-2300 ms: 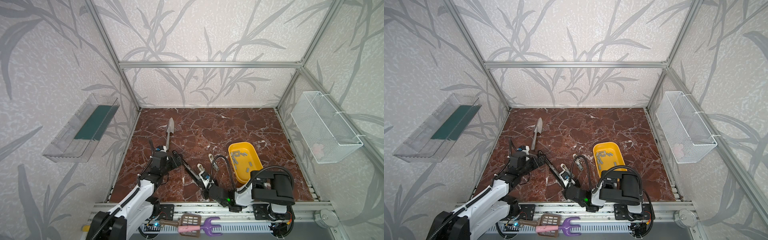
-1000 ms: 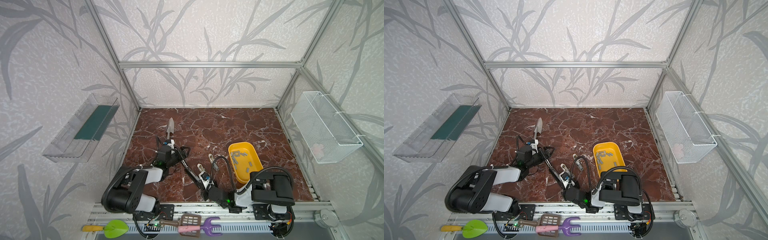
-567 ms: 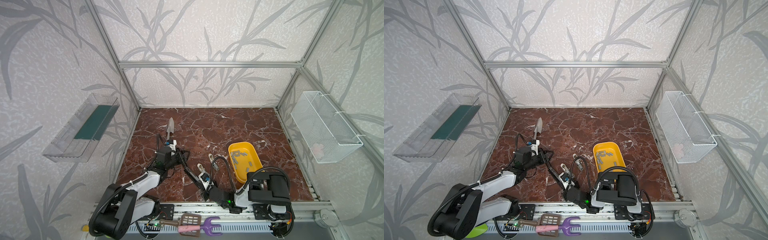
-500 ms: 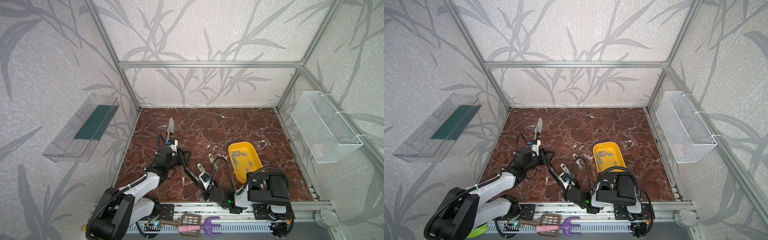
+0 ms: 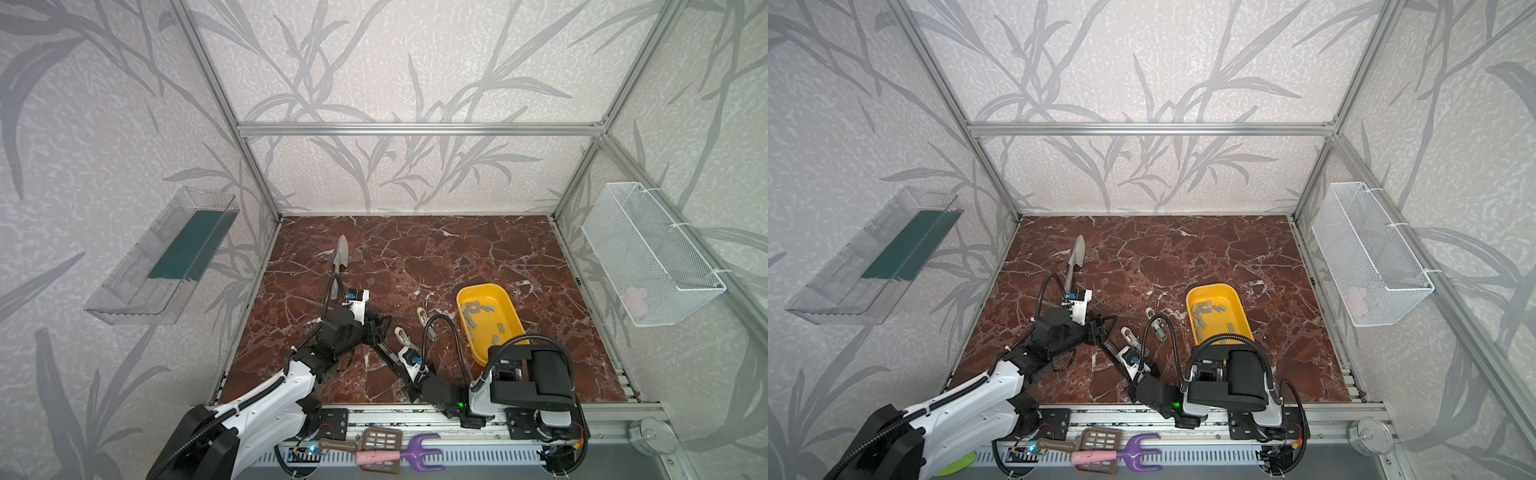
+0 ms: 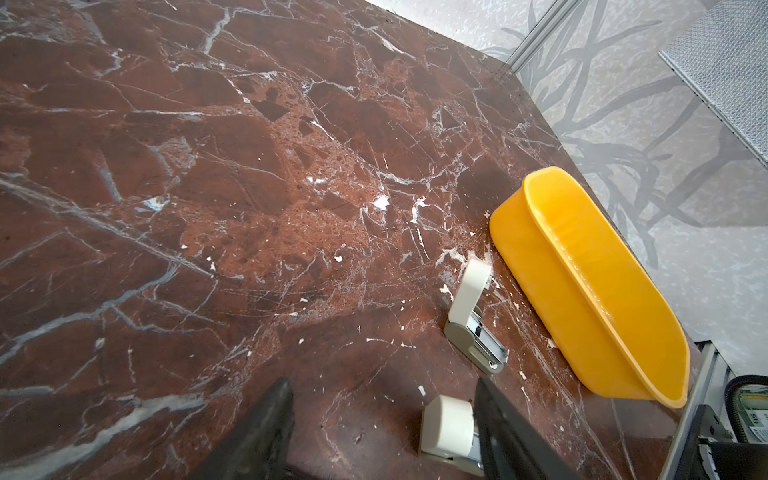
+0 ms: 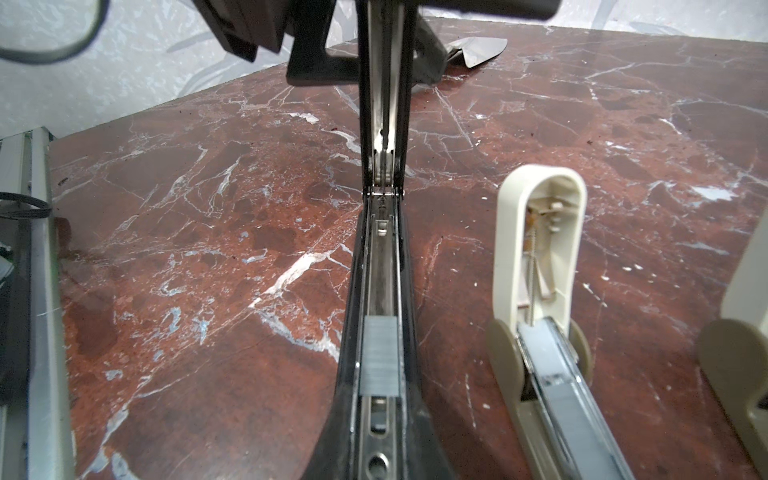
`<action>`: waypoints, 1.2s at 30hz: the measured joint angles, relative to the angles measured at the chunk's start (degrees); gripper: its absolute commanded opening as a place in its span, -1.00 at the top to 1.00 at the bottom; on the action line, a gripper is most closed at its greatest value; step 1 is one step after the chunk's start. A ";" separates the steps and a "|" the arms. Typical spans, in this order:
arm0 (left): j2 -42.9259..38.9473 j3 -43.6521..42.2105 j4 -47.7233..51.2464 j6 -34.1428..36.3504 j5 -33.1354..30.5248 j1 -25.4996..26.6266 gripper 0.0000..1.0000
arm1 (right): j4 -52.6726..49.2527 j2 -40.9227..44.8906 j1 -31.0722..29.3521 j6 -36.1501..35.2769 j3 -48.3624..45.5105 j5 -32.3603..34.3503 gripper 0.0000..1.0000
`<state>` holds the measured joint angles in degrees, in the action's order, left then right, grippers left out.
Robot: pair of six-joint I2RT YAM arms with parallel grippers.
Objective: Load the staples into the stapler
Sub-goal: 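Swing the left gripper over the black stapler's raised top arm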
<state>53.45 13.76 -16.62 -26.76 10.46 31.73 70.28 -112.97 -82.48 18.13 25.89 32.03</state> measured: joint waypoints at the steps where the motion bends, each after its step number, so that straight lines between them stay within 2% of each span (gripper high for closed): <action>1: -0.02 -0.70 -0.83 0.44 -0.74 0.74 -0.44 | 0.61 -0.28 0.00 -0.11 -0.11 -0.02 1.00; 6: 0.26 -3.72 -4.83 2.93 -3.78 4.48 -0.49 | 3.61 -1.51 0.00 -0.74 -0.61 0.00 1.00; 14: -0.90 -8.72 -10.82 7.39 -6.38 9.46 -0.84 | 6.58 -2.56 -0.09 -2.36 -1.38 -0.15 1.00; 30: -0.09 -11.80 -17.11 13.55 -6.58 13.75 -0.99 | 7.02 -2.62 -0.31 -2.49 -1.64 -0.11 1.00; 36: -3.58 -13.29 -17.75 15.74 -4.33 14.73 -0.99 | 7.54 -2.86 -0.31 -1.53 -1.68 -0.07 0.98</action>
<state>49.87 0.47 -34.37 -11.03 6.13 46.46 77.82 -115.83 -82.78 16.60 24.21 31.97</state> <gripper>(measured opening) 0.996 0.175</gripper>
